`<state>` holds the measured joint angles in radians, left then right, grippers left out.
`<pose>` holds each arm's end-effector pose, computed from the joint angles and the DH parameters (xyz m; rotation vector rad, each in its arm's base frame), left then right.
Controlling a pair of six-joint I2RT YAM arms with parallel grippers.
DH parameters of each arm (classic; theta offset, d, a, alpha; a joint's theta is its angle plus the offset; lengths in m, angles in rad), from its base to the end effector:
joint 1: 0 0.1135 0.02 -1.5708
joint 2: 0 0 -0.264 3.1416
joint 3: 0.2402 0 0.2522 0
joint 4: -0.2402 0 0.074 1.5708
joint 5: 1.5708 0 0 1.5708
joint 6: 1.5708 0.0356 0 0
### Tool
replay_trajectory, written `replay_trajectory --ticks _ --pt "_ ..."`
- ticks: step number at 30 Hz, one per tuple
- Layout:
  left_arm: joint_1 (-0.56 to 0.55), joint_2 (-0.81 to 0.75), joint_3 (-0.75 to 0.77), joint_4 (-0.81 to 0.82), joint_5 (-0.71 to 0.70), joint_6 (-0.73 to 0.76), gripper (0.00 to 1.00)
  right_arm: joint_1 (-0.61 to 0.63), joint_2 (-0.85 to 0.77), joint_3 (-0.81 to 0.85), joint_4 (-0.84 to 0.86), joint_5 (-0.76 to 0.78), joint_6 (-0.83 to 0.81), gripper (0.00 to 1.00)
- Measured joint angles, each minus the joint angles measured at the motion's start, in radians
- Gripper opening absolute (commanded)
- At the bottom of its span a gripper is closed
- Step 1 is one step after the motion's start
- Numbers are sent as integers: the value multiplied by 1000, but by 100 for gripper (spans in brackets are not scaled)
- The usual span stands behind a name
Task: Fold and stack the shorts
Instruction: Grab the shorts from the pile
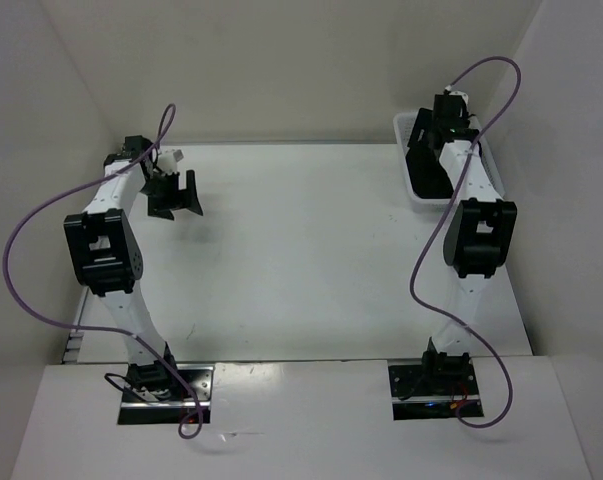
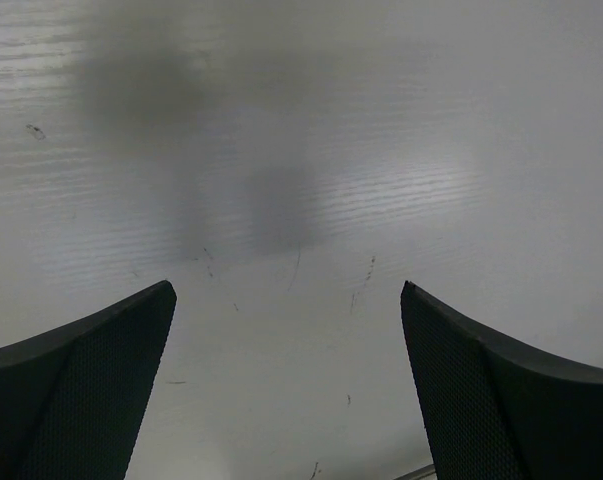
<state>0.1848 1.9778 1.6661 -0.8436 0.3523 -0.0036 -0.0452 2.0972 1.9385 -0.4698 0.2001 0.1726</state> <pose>0.4145 0.0650 0.2396 -0.1513 2.6651 -0.4220 0.4913 -0.0293 0.2983 0.3487 2.1608 -0.1481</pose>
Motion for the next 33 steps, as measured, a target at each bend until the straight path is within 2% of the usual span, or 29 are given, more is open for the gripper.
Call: replay_trajectory --ticks 10,18,21,22,25,30,31,33 --pt "-68 31 10 -40 -39 0 100 10 198 120 61 277 -13 94" --pt "-94 31 8 -50 -45 0 100 4 309 243 98 383 -43 95" --pt "-93 31 5 -54 -46 0 100 0 331 279 121 400 -61 86" --pt "-93 31 2 -56 -46 0 100 -3 344 298 125 400 -66 76" --pt "-92 31 2 -59 -48 0 100 -17 385 351 125 382 -74 64" --pt "-92 31 1 -66 -52 0 100 -41 427 379 108 318 -79 69" --pt "-92 31 1 -68 -52 0 100 -45 430 379 104 304 -80 66" --pt "-92 31 0 -70 -52 0 100 -49 432 379 90 275 -84 53"
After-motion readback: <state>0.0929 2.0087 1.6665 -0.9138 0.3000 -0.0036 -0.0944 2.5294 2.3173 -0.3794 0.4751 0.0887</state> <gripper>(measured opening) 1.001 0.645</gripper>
